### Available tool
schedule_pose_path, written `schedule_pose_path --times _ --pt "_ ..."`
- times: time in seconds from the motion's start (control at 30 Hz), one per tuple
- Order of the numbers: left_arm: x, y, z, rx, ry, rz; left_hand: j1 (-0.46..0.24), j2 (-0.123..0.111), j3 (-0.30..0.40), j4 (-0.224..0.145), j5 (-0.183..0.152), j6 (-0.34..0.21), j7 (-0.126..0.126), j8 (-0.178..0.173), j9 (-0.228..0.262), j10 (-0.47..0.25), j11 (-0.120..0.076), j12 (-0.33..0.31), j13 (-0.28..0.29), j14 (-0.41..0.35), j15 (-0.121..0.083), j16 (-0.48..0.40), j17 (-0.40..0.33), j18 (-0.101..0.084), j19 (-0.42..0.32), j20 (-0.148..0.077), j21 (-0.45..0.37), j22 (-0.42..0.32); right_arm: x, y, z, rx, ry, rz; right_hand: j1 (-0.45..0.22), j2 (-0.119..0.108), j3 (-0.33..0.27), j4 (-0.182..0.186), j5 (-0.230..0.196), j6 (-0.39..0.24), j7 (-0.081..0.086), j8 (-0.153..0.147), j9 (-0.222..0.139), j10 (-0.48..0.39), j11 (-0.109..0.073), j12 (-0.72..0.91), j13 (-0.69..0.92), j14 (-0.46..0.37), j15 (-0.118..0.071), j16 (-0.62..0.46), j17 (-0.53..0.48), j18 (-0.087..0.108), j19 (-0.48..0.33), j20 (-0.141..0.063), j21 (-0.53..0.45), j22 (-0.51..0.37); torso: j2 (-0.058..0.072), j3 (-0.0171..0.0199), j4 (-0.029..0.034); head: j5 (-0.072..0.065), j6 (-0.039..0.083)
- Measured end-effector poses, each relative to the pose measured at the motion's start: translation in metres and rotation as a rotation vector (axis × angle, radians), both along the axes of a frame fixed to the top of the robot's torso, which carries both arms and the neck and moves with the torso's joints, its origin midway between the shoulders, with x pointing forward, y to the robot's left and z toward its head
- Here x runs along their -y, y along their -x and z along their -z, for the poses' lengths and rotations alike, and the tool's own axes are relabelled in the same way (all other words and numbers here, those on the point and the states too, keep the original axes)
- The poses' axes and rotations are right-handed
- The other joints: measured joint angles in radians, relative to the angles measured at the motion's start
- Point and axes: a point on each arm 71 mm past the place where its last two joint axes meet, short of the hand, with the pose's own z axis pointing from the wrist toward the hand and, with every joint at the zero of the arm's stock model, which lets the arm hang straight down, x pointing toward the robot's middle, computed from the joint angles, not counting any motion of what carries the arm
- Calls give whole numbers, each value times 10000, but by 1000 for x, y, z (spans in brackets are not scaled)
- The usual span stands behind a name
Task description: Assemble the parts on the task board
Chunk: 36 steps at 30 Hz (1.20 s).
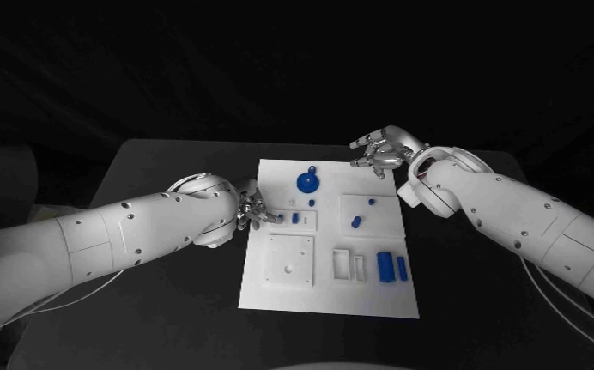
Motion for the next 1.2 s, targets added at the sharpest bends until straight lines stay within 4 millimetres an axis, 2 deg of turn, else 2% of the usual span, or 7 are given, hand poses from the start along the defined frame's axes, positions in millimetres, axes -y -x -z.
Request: schedule_pose_path --times 0.1,0.23,0.5,0.63,0.8,0.9,1.2 --pt "-6 -1 -8 39 214 -146 86 115 -141 -308 -324 -726 276 299 -1824 -223 166 -593 -61 -349 207 -1 -319 0 -92 115 -466 0 2 0 0 -4 17 31 0 0 0 0 0 -1 0 0 0 0 0 0 -10 0 0 0 0 -1 0 0 -28 0 0 0 2 -13 37" --pt "-17 -4 -22 205 419 -355 435 203 -176 -449 -494 -1335 522 634 -3033 -788 355 -994 -218 -795 434 -1 -568 1 -218 367 -952 -32 3 0 1 -6 34 69 -29 -29 -29 29 0 -56 15 0 0 148 -41 -494 -599 -37 -36 -117 -58 -2 0 0 -348 0 -1 7 5 -15 58" --pt "-16 -8 -48 926 1366 -39 2394 886 412 -1775 3 -1016 700 874 -4128 -2063 796 -2482 -1380 -2052 851 -1559 -1659 4 -1018 765 -2168 -692 7 -1 1 14 51 150 -94 -94 282 27 0 591 -49 0 37 542 -79 -2034 -2738 -72 -72 -1030 -368 14 0 0 -1383 -17 -2 7 -11 -22 102" --pt "-1 -12 -58 1924 2322 711 3165 1165 1336 -2603 -273 -312 799 266 -5112 -2320 1038 -3490 -1499 -2064 1044 -3395 -2755 248 -1418 955 -2626 -795 9 -1 1 102 -1 224 -145 -146 630 -19 -84 1127 -70 0 68 906 -38 -3665 -4538 -136 -8 -1687 -823 105 0 0 -2441 -616 2 6 -11 -25 129" --pt "20 -16 -64 3261 3015 1836 3185 1186 1478 -2745 -1309 104 729 -216 -5651 -2140 1061 -3850 -1502 -1342 974 -3621 -2905 300 -1079 949 -2545 -536 10 -2 0 284 -149 321 -299 8 874 -73 -271 1410 -42 0 68 1444 153 -6031 -6988 -275 94 -2080 -1316 81 -2 74 -2915 -1199 12 6 -27 -19 142" --pt "29 -18 -63 4004 3027 2513 3103 1105 1478 -2745 -1403 194 713 -315 -5859 -2284 1077 -3851 -1508 -944 928 -3407 -2796 405 -684 916 -2468 -507 9 -2 -1 410 -276 355 -413 -10 1102 -123 -349 1581 -27 0 65 1954 304 -7464 -8674 -335 157 -2229 -1651 160 18 197 -3028 -1580 17 7 -34 -17 145" --pt "56 -20 -54 5255 2180 4474 2770 853 1804 -2763 -1402 231 676 -316 -6408 -2585 1100 -3851 -1507 -179 837 -2165 -2136 559 161 837 -2000 -6 6 -3 -4 729 -646 394 -412 -10 1257 -125 -387 1646 -33 0 65 1888 466 -7913 -8907 -287 269 -2894 -2349 258 -55 271 -3031 -2629 36 10 -45 -63 128"
